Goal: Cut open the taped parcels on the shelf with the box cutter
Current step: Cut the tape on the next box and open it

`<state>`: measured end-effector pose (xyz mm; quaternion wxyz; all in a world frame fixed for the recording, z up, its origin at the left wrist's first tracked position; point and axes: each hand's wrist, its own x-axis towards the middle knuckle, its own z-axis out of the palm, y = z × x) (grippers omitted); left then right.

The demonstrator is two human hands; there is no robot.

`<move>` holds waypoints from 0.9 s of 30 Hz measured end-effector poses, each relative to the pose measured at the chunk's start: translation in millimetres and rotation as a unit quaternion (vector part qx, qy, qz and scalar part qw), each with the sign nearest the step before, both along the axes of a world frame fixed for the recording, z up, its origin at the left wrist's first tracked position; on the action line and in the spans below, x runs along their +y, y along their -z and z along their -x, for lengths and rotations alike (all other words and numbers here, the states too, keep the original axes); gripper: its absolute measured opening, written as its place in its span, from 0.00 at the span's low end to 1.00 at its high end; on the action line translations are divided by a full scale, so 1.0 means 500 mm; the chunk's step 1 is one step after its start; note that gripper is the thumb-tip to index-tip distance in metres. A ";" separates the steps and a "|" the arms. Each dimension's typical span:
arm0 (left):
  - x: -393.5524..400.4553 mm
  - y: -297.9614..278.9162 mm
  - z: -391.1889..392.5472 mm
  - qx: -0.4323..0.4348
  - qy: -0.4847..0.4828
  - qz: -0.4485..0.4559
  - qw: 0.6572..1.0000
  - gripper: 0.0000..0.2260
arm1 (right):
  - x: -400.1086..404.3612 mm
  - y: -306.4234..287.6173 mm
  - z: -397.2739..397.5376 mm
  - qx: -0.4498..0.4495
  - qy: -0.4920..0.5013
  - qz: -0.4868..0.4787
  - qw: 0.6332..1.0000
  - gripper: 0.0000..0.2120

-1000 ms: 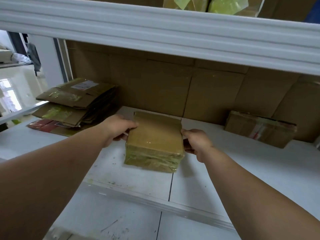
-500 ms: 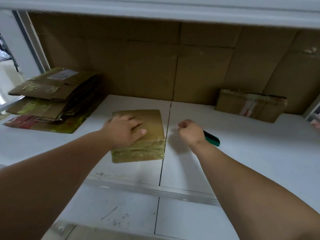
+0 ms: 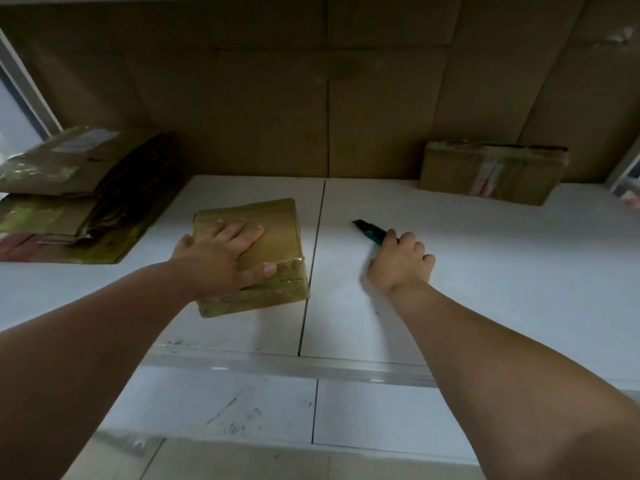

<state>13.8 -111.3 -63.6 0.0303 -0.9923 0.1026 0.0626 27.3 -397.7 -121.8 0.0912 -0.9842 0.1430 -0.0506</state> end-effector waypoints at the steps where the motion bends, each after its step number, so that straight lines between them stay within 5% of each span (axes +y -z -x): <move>1: 0.000 0.001 0.000 0.002 -0.004 0.003 1.000 0.47 | -0.005 0.001 -0.002 -0.013 0.007 0.000 1.000 0.28; 8: 0.003 0.007 -0.003 -0.001 -0.007 0.008 1.000 0.47 | -0.037 -0.012 -0.012 0.004 0.023 0.042 0.999 0.18; 15: 0.007 0.012 -0.008 0.001 -0.013 0.007 1.000 0.47 | 0.013 -0.042 0.001 0.095 -0.069 -0.148 0.982 0.21; 19: 0.007 0.010 -0.006 0.006 -0.021 0.012 1.000 0.46 | 0.030 -0.059 0.023 0.158 -0.144 -0.105 0.971 0.07; 24: 0.005 0.008 -0.006 0.006 -0.020 0.010 1.000 0.47 | 0.025 -0.059 0.056 0.097 -0.142 -0.345 0.923 0.10; 27: 0.009 0.009 -0.012 0.006 -0.032 0.019 0.999 0.51 | 0.021 -0.051 0.084 0.090 -0.180 -0.398 0.895 0.11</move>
